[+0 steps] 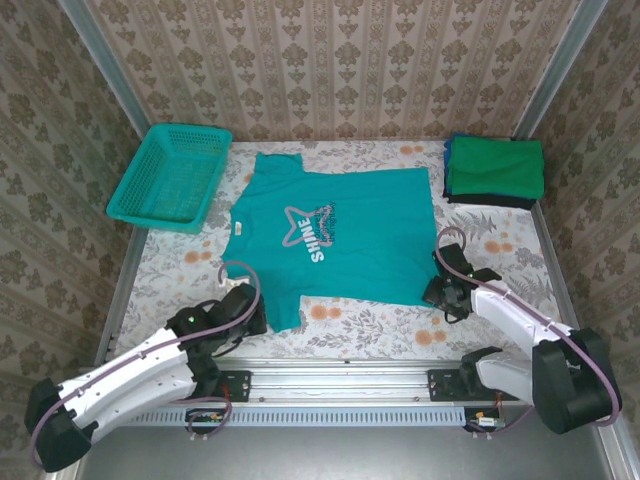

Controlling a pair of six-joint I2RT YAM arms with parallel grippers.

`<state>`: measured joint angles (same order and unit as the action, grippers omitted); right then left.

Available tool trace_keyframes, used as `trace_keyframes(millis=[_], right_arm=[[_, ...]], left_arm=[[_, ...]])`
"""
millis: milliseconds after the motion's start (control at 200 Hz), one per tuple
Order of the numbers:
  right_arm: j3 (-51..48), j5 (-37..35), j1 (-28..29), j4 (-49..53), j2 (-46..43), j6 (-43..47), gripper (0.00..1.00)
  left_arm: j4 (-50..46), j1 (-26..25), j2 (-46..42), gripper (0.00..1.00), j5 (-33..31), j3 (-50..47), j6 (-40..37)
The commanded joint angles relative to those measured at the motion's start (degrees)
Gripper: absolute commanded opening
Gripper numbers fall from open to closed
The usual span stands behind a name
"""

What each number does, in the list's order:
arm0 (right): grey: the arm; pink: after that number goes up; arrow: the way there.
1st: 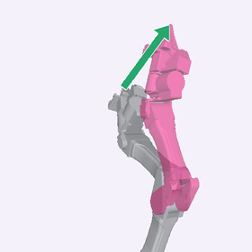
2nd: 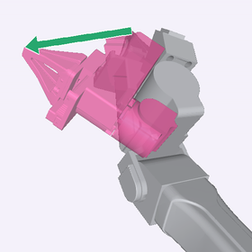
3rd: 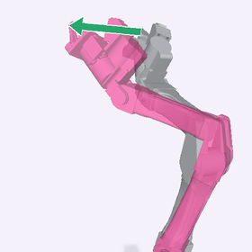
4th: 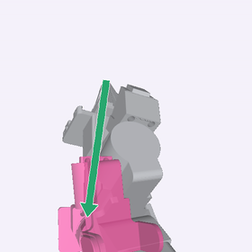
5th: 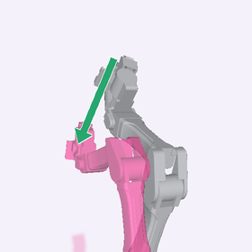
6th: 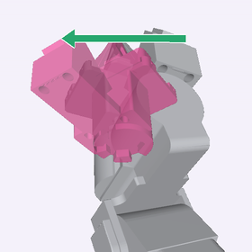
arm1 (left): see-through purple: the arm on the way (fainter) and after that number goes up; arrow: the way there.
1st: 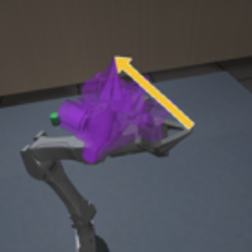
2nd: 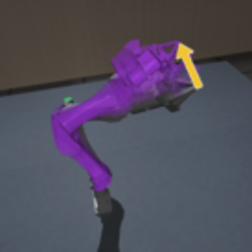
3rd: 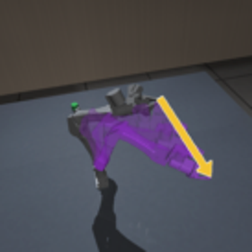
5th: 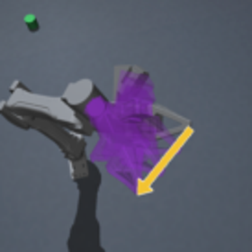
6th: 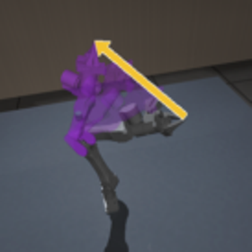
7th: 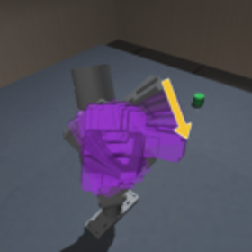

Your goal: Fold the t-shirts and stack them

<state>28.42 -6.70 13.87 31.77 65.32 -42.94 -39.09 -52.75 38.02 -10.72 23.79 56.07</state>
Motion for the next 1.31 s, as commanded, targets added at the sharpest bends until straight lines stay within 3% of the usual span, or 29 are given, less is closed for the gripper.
trace_keyframes(millis=[0, 370, 505, 660, 875, 1055, 1150, 1300], right_arm=[[-0.12, 0.23, -0.24, -2.37, 1.15, -1.26, 0.54], [5.51, -5.08, 4.98, 1.64, 8.27, -3.68, 0.49], [5.88, -6.25, 5.52, 1.94, 8.94, -4.23, 0.31], [4.46, -5.2, 5.56, 1.8, 4.31, -4.41, 0.23], [5.93, -6.5, 5.69, 11.23, -6.52, -2.32, 0.06], [6.22, -4.75, 7.43, 15.29, -11.87, -3.29, 0.06], [7.69, -5.65, 7.84, 17.67, -13.25, -2.15, 0.08], [12.8, -5.15, 3.92, 14.72, -8.34, 3.24, 0.09]], left_arm=[[-4.48, 0.71, -2.17, 0.0, -1.21, 2.55, -1.93], [-7.86, 2.36, -3.49, 0.0, -3.5, 8.21, -6.48], [-6.8, 3.26, -3.62, 0.0, -2.36, 7.35, -7.49], [-7.46, 4.61, -4.55, 0.0, -1.54, 8.0, -8.97], [-13.31, 4.86, -7.45, 0.0, -3.1, 13.05, -11.49], [-15.44, 3.24, -6.13, 0.0, -0.3, 15.33, -12.62], [-15.14, 1.33, -4.12, 0.0, -3.7, 16.82, -13.07], [-8.04, 7.24, 6.92, 0.0, -4.81, 22.22, -23.11]])
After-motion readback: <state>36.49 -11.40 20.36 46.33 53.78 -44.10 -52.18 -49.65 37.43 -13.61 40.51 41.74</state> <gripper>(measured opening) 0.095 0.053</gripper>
